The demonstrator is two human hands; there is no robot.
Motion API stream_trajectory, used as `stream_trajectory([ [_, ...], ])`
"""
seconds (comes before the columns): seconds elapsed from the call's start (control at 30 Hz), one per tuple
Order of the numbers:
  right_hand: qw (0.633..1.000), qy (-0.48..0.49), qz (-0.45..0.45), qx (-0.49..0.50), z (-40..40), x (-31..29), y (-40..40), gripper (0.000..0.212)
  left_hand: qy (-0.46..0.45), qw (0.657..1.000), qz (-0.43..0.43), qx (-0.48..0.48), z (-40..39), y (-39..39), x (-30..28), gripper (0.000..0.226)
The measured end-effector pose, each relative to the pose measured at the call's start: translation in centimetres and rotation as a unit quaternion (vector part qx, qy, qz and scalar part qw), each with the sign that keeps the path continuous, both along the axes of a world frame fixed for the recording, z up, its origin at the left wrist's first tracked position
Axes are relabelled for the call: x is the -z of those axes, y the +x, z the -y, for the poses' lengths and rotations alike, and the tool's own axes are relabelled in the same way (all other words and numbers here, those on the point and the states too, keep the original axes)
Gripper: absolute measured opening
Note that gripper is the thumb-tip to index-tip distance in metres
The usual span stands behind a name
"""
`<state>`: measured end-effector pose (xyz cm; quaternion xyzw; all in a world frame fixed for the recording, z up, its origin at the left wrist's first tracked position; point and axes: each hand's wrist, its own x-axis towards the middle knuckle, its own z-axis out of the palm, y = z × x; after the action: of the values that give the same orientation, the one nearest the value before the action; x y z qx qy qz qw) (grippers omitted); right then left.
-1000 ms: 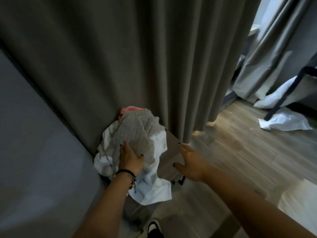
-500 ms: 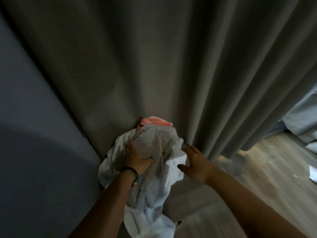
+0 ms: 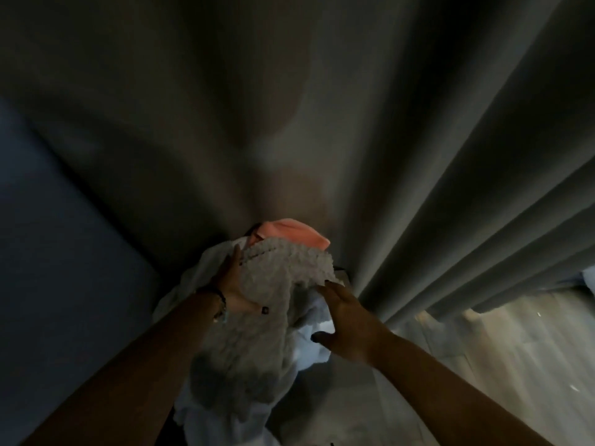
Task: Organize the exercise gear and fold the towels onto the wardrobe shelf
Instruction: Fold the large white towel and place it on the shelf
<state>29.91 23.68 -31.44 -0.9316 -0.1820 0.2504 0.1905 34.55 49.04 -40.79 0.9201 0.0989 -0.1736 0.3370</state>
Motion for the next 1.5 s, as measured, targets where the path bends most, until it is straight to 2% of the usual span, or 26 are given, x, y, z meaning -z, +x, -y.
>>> stream_trajectory([
  [0.07,1.0,-0.013,-0.007,-0.025,-0.1,0.8,1.4,0.1,0.0,1.0,-0.007,-0.012,-0.1,0.0,0.8,0.122],
  [0.17,0.998,-0.005,0.024,-0.05,-0.9,2.0,3.7,0.118,0.031,1.0,0.007,0.002,0.7,-1.3,1.7,0.084],
  [0.27,0.994,-0.005,0.048,-0.098,-2.4,2.0,5.8,0.122,0.039,0.991,0.13,0.019,2.0,-3.1,0.9,0.058],
  [0.3,0.992,-0.011,0.05,-0.119,-2.9,1.7,6.4,0.125,0.017,0.984,0.176,0.025,2.4,-3.8,0.2,0.056],
  [0.37,0.984,-0.034,0.042,-0.171,-3.9,1.8,7.5,0.133,-0.069,0.973,0.221,0.021,2.9,-5.0,-1.3,0.064],
  [0.43,0.976,-0.051,0.021,-0.209,-4.8,2.1,8.2,0.138,-0.177,0.966,0.185,-0.024,3.3,-6.1,-3.0,0.068],
  [0.5,0.976,-0.027,0.01,-0.217,-5.7,2.7,8.6,0.139,-0.241,0.956,0.157,-0.062,3.4,-6.4,-3.4,0.061],
  [0.57,0.984,0.019,-0.019,-0.174,-6.7,3.2,8.6,0.125,-0.299,0.937,0.132,-0.125,2.8,-6.2,-3.8,0.052],
  [0.63,0.99,0.031,-0.027,-0.132,-7.0,4.7,8.7,0.095,-0.349,0.908,0.124,-0.196,1.2,-5.9,-3.5,0.047],
  [0.73,0.991,-0.013,0.004,-0.134,-7.2,6.0,9.2,0.078,-0.428,0.842,0.091,-0.314,-2.0,-5.6,-2.6,0.051],
  [0.77,0.99,-0.015,0.006,-0.144,-7.2,5.9,9.5,0.079,-0.416,0.839,0.074,-0.341,-3.1,-5.4,-2.0,0.057],
  [0.83,0.984,-0.026,0.024,-0.175,-7.3,5.4,10.5,0.1,-0.325,0.87,0.067,-0.365,-4.8,-4.9,-0.6,0.068],
  [0.9,0.968,-0.11,0.082,-0.209,-7.8,4.1,10.8,0.116,-0.243,0.911,0.089,-0.32,-5.8,-4.1,0.8,0.084],
  [0.97,0.935,-0.184,0.152,-0.263,-9.0,4.1,11.1,0.125,-0.172,0.946,0.068,-0.265,-6.1,-3.3,2.4,0.1],
  [1.0,0.92,-0.196,0.183,-0.285,-9.8,5.0,11.4,0.127,-0.139,0.96,0.054,-0.236,-6.3,-2.8,3.9,0.116],
  [1.07,0.914,-0.202,0.206,-0.285,-11.4,6.6,12.0,0.128,-0.078,0.973,0.005,-0.216,-7.4,-2.4,8.0,0.147],
  [1.1,0.918,-0.213,0.178,-0.283,-12.0,7.3,12.3,0.126,-0.05,0.976,-0.02,-0.209,-7.6,-2.3,9.3,0.154],
  [1.17,0.918,-0.261,0.077,-0.288,-12.6,9.0,12.5,0.119,-0.019,0.981,-0.058,-0.185,-7.6,-2.0,11.3,0.149],
  [1.23,0.914,-0.288,0.036,-0.282,-13.2,10.4,12.0,0.115,-0.046,0.972,-0.066,-0.221,-7.6,-2.2,12.6,0.125],
  [1.37,0.921,-0.257,0.149,-0.251,-11.8,13.5,10.4,0.086,-0.051,0.957,-0.025,-0.284,-6.4,-2.6,9.3,0.082],
  [1.43,0.937,-0.211,0.153,-0.231,-10.1,14.4,9.9,0.083,-0.046,0.95,-0.025,-0.307,-6.3,-2.9,8.3,0.072],
  [1.5,0.939,-0.146,0.213,-0.229,-8.8,13.8,9.0,0.079,-0.05,0.947,-0.05,-0.314,-6.3,-3.3,8.0,0.07],
])
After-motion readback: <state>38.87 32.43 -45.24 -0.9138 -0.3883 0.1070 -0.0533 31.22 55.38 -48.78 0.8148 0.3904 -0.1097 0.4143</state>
